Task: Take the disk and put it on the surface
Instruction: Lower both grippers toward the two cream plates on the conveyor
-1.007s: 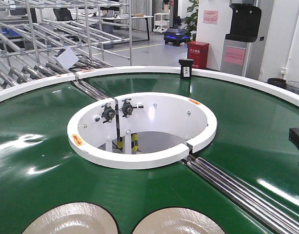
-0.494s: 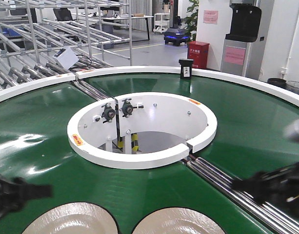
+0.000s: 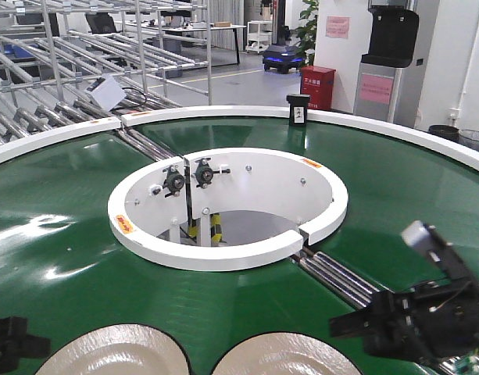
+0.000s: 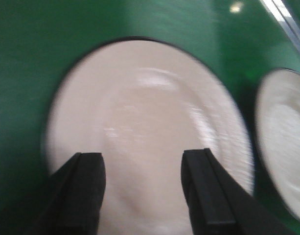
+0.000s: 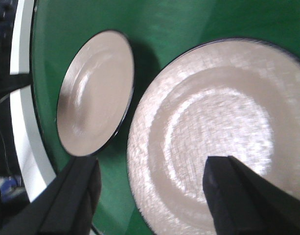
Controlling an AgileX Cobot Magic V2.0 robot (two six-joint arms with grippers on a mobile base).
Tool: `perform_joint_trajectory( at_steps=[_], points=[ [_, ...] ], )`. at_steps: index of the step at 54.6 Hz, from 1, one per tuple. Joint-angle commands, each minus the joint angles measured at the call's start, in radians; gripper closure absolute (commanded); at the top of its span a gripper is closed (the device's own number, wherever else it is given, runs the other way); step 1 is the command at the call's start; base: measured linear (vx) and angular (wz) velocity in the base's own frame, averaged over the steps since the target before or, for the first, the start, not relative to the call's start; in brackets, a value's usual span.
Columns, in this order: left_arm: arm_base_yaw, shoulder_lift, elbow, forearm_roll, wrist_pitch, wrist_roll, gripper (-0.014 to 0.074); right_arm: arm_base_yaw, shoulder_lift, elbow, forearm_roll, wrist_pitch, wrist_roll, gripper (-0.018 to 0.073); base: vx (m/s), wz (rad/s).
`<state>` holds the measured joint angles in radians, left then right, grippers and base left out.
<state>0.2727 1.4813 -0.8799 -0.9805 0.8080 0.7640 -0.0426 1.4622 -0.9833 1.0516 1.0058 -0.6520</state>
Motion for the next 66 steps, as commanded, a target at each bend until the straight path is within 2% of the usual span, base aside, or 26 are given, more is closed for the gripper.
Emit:
perform_joint_trajectory(
  at_steps=[1, 6, 17, 21, 24, 30, 35, 39, 49, 61, 66],
  points=[
    [0.028, 0.023, -0.033, -0.036, -0.002, 0.051, 0.0136, -0.055, -0.032, -0.034, 0.087, 0.018, -0.011, 0.0060, 0.00, 0.00],
    [0.033, 0.079, -0.033, -0.026, -0.003, 0.137, 0.0136, -0.072, -0.032, -0.034, 0.088, 0.028, -0.031, 0.0060, 0.00, 0.00],
    [0.032, 0.206, -0.033, -0.032, -0.002, 0.183, 0.0136, -0.071, -0.032, -0.034, 0.083, 0.029, -0.049, 0.0060, 0.00, 0.00],
    [0.029, 0.245, -0.033, -0.080, 0.027, 0.209, 0.0141, -0.071, -0.032, -0.034, 0.084, 0.025, -0.049, 0.0060, 0.00, 0.00],
    [0.024, 0.276, -0.033, -0.137, 0.083, 0.261, 0.0164, -0.071, -0.032, -0.034, 0.084, 0.021, -0.049, 0.0060, 0.00, 0.00],
    [0.015, 0.338, -0.033, -0.241, 0.175, 0.306, 0.0286, -0.071, -0.032, -0.034, 0.083, 0.012, -0.051, 0.0060, 0.00, 0.00],
    [0.011, 0.373, -0.033, -0.283, 0.245, 0.332, 0.0444, -0.071, -0.032, -0.034, 0.082, 0.004, -0.053, 0.0060, 0.00, 0.00],
    [0.011, 0.389, -0.033, -0.312, 0.278, 0.336, 0.0605, -0.071, -0.032, -0.034, 0.076, 0.002, -0.053, 0.0060, 0.00, 0.00],
    [0.014, 0.370, -0.034, -0.401, 0.332, 0.338, 0.0606, -0.088, -0.032, -0.034, 0.036, 0.001, -0.052, 0.0060, 0.00, 0.00],
    [0.037, 0.285, -0.034, -0.502, 0.382, 0.345, 0.0603, -0.218, -0.031, -0.034, -0.033, -0.032, 0.003, 0.0060, 0.00, 0.00],
    [0.065, 0.232, -0.034, -0.566, 0.399, 0.335, 0.0603, -0.242, -0.010, -0.034, -0.087, -0.051, 0.015, 0.0060, 0.00, 0.00]
  ],
)
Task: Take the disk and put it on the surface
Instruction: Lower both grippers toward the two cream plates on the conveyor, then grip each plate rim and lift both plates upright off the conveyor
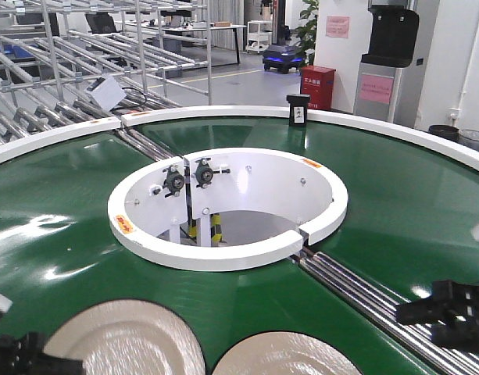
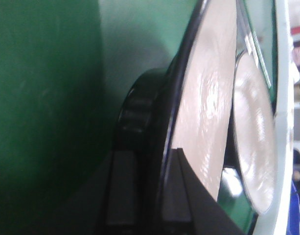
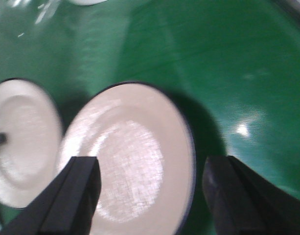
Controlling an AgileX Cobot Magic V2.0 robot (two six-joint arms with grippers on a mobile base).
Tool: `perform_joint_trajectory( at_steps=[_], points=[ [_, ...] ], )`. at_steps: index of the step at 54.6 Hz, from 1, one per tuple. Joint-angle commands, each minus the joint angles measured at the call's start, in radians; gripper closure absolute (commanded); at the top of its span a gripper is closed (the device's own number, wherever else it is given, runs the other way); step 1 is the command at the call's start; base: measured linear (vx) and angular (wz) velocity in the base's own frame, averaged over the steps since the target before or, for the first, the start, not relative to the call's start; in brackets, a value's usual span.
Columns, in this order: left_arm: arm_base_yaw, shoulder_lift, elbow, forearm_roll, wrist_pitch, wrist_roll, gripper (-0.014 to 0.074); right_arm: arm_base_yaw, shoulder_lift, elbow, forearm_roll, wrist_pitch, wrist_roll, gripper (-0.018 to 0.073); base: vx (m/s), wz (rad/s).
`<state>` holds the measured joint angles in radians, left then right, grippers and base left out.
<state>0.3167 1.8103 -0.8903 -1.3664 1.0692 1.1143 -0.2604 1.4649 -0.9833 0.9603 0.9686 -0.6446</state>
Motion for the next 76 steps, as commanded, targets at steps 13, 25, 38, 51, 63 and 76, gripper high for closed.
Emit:
perform_joint_trajectory(
  at_steps=[13, 25, 38, 51, 63, 76],
  points=[
    [0.090, -0.197, -0.024, -0.348, 0.183, -0.062, 0.0601, 0.034, 0.133, -0.034, -0.010, -0.030, 0.013, 0.0060, 0.00, 0.00],
    [0.090, -0.214, -0.024, -0.352, 0.182, -0.086, 0.0598, 0.138, 0.264, -0.034, 0.007, -0.069, -0.015, 0.0060, 0.00, 0.00],
    [0.090, -0.214, -0.024, -0.369, 0.181, -0.086, 0.0598, 0.247, 0.372, -0.034, 0.191, -0.038, -0.150, 0.0078, 0.00, 0.00],
    [0.090, -0.214, -0.023, -0.367, 0.181, -0.087, 0.0598, 0.267, 0.381, -0.034, 0.284, -0.029, -0.185, 0.0557, 0.00, 0.00],
    [0.087, -0.217, -0.023, -0.348, 0.182, -0.146, 0.0598, 0.267, 0.271, -0.034, 0.330, 0.052, -0.175, 0.0569, 0.00, 0.00],
    [0.086, -0.308, -0.022, -0.299, 0.182, -0.193, 0.0598, 0.225, 0.062, -0.034, 0.355, -0.003, -0.051, 0.0568, 0.00, 0.00]
  ],
)
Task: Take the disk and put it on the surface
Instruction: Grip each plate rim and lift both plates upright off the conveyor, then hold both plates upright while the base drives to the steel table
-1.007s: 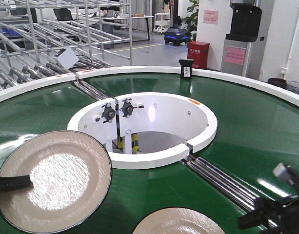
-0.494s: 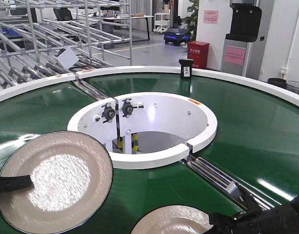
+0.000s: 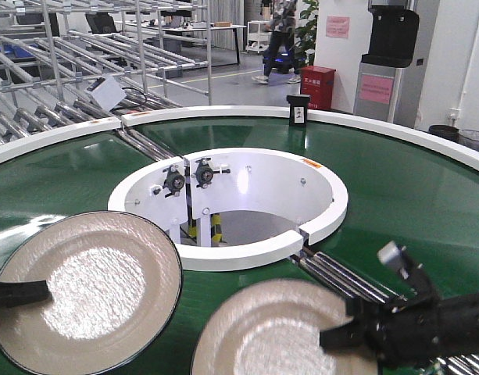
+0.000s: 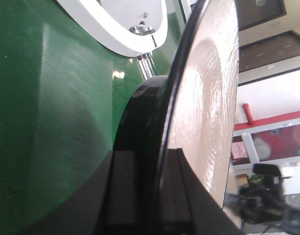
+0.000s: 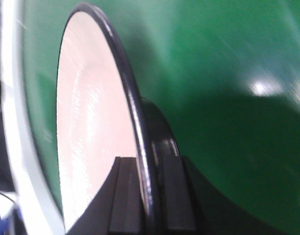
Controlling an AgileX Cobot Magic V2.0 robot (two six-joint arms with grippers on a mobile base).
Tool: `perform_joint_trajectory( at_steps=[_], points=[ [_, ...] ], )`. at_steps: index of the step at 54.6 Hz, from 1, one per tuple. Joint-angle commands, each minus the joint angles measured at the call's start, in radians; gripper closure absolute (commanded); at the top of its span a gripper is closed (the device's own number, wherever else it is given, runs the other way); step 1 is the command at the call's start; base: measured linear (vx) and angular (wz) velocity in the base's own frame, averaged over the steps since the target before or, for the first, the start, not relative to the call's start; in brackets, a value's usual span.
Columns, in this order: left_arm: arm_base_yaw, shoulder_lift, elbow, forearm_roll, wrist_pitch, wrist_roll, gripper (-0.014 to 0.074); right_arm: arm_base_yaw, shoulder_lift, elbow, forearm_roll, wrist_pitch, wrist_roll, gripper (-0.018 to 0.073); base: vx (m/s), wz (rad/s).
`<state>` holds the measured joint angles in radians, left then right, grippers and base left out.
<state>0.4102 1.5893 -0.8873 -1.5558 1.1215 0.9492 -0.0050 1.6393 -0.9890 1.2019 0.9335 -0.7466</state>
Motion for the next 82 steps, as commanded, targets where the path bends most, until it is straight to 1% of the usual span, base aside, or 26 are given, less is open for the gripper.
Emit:
perform_joint_trajectory(
  at_steps=[1, 5, 8, 14, 20, 30, 40, 82],
  points=[
    [-0.008, -0.095, -0.025, -0.108, 0.130, -0.031, 0.0598, -0.044, -0.132, -0.028, 0.115, 0.031, 0.064, 0.0568, 0.00, 0.00],
    [-0.014, -0.131, -0.025, -0.106, 0.130, -0.050, 0.0598, -0.107, -0.200, -0.028, 0.115, 0.036, 0.091, 0.0568, 0.00, 0.00],
    [-0.033, -0.152, -0.025, -0.108, 0.130, -0.058, 0.0598, -0.159, -0.246, -0.028, 0.114, 0.057, 0.101, 0.0568, 0.00, 0.00],
    [-0.091, -0.172, -0.025, -0.108, 0.126, -0.062, 0.0598, -0.261, -0.323, -0.028, 0.114, 0.129, 0.121, 0.0568, 0.00, 0.00],
    [-0.128, -0.182, -0.025, -0.120, 0.122, -0.073, 0.0598, -0.309, -0.376, -0.028, 0.113, 0.141, 0.136, 0.0568, 0.00, 0.00],
    [-0.129, -0.205, -0.025, -0.153, 0.130, -0.080, 0.0598, -0.312, -0.421, -0.028, 0.116, 0.138, 0.153, 0.0568, 0.00, 0.00],
    [-0.128, -0.213, -0.025, -0.151, 0.130, -0.087, 0.0598, -0.312, -0.448, -0.028, 0.155, 0.128, 0.152, 0.0568, 0.00, 0.00],
    [-0.127, -0.213, -0.025, -0.151, 0.127, -0.087, 0.0598, -0.312, -0.449, -0.028, 0.156, 0.128, 0.151, 0.0568, 0.00, 0.00]
  ],
)
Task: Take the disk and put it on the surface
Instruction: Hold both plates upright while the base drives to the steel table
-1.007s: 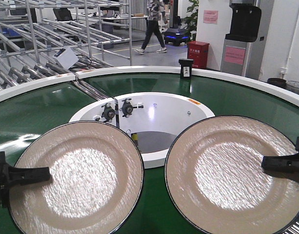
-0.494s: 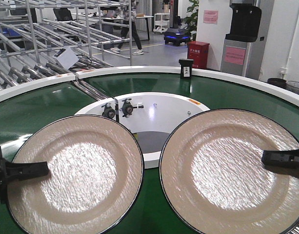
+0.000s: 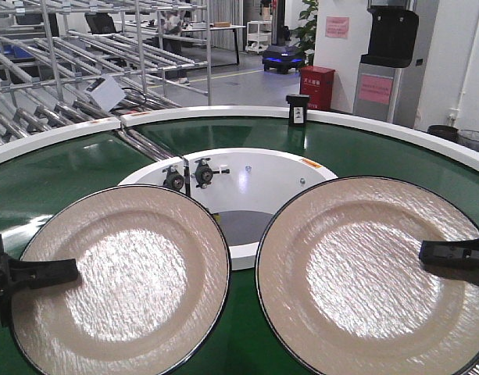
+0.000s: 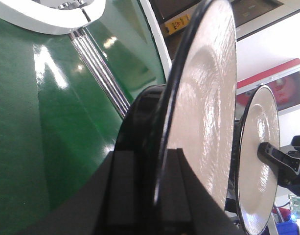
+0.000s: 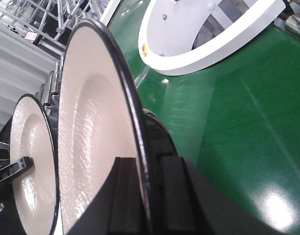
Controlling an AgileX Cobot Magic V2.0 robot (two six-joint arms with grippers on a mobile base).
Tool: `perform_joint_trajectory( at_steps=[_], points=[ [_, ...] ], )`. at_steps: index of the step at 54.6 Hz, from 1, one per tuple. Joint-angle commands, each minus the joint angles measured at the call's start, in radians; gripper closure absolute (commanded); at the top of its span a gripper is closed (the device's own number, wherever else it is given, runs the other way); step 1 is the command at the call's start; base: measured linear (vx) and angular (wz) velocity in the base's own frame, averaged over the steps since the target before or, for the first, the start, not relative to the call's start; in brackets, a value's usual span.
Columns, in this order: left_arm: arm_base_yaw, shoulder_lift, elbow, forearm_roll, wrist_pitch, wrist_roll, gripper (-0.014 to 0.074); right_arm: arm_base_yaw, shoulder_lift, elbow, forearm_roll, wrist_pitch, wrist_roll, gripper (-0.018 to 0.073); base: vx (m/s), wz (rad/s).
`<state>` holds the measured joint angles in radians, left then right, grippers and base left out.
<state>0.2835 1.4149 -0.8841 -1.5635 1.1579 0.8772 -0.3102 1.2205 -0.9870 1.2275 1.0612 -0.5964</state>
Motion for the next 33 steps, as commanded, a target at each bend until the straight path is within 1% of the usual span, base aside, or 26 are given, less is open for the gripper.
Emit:
perform_joint_trajectory(
  at_steps=[1, 16, 33],
  points=[
    [0.000, -0.039, -0.029, -0.143, 0.090, -0.015, 0.0598, -0.007, -0.030, -0.030, 0.130, 0.000, 0.001, 0.0568, 0.00, -0.01],
    [0.000, -0.039, -0.029, -0.143, 0.090, -0.015, 0.0598, -0.007, -0.030, -0.030, 0.130, -0.001, 0.001, 0.0568, -0.02, -0.09],
    [0.000, -0.039, -0.029, -0.143, 0.090, -0.015, 0.0598, -0.007, -0.030, -0.030, 0.130, -0.001, 0.001, 0.0568, -0.08, -0.33]
  ],
)
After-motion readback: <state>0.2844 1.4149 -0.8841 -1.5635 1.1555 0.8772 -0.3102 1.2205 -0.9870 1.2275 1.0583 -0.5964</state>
